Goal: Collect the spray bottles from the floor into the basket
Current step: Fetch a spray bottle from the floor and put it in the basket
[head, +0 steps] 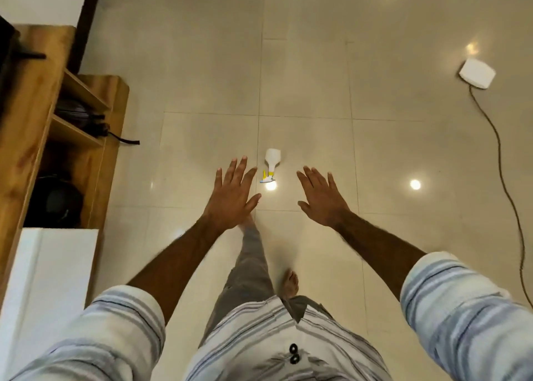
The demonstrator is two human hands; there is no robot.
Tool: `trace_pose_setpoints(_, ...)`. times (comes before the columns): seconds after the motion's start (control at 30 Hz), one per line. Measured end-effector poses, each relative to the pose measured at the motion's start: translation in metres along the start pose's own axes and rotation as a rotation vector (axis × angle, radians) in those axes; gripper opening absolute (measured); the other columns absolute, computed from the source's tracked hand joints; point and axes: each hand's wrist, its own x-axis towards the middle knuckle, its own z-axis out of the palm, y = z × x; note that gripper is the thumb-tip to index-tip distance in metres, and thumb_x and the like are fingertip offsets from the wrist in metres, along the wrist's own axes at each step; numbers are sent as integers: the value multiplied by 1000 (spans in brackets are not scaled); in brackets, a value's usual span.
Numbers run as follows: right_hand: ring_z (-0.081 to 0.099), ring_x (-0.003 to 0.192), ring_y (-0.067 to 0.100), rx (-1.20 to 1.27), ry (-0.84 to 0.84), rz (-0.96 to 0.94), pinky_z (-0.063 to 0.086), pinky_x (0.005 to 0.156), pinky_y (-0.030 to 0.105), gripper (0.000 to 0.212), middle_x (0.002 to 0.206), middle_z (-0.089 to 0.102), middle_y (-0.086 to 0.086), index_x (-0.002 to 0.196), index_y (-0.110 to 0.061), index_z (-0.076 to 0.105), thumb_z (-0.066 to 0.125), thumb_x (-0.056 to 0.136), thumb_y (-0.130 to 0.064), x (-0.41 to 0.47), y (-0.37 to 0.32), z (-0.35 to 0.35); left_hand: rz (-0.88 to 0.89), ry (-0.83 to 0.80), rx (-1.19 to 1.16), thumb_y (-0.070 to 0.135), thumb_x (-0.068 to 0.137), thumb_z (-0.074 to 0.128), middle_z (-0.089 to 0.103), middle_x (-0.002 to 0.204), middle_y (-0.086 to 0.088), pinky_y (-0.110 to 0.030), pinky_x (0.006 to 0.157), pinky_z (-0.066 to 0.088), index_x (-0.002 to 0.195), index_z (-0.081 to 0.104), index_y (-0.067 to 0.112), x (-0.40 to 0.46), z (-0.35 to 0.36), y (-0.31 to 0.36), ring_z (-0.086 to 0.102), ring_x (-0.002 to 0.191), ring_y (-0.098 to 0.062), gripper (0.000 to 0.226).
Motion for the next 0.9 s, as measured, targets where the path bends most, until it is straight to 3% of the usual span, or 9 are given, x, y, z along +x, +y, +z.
trace_pose_setpoints(0.2, 6, 153, 31, -140, -117, -83, 11, 122, 57, 77, 166, 4, 13, 157, -11, 5, 47, 97, -36, 105, 24, 25, -16, -105, -104, 48, 101, 34, 0, 168, -12, -58, 123, 15, 156, 17, 20, 105, 37, -39, 0, 155, -35, 64)
trace_pose_setpoints(0.47, 8, 153, 31, -71, -204, -79, 13, 122, 56, 79, 166, 8, 11, 155, -15, 13, 57, 93, -34, 283, 64, 124, -171, -273, -236, 40, 100, 45, 8, 168, -9, -55, 123, 16, 155, 21, 19, 240, 166, -99, 6, 155, -32, 64)
trace_pose_setpoints(0.53, 10, 153, 32, -134, -220, -178, 11, 121, 57, 76, 166, 11, 10, 154, -15, 16, 57, 92, -28, 331, 80, 159, -189, -319, -230, 40, 100, 45, 7, 168, -8, -55, 124, 16, 155, 20, 18, 266, 207, -111, 4, 155, -31, 64)
trace_pose_setpoints(0.7, 18, 151, 36, -523, -185, -646, 11, 120, 63, 57, 162, 26, 8, 149, -13, 32, 53, 96, -14, 448, 119, 273, -286, -320, -348, 31, 101, 47, 4, 168, -8, -54, 124, 12, 156, 19, 14, 322, 315, -135, 0, 155, -29, 64)
trace_pose_setpoints(0.9, 24, 148, 37, -724, -163, -775, 11, 118, 66, 36, 153, 42, 8, 135, -17, 52, 46, 100, -25, 545, 139, 386, -317, -329, -424, 28, 99, 51, 10, 167, -9, -51, 123, 18, 156, 21, 13, 369, 426, -161, 6, 155, -28, 65)
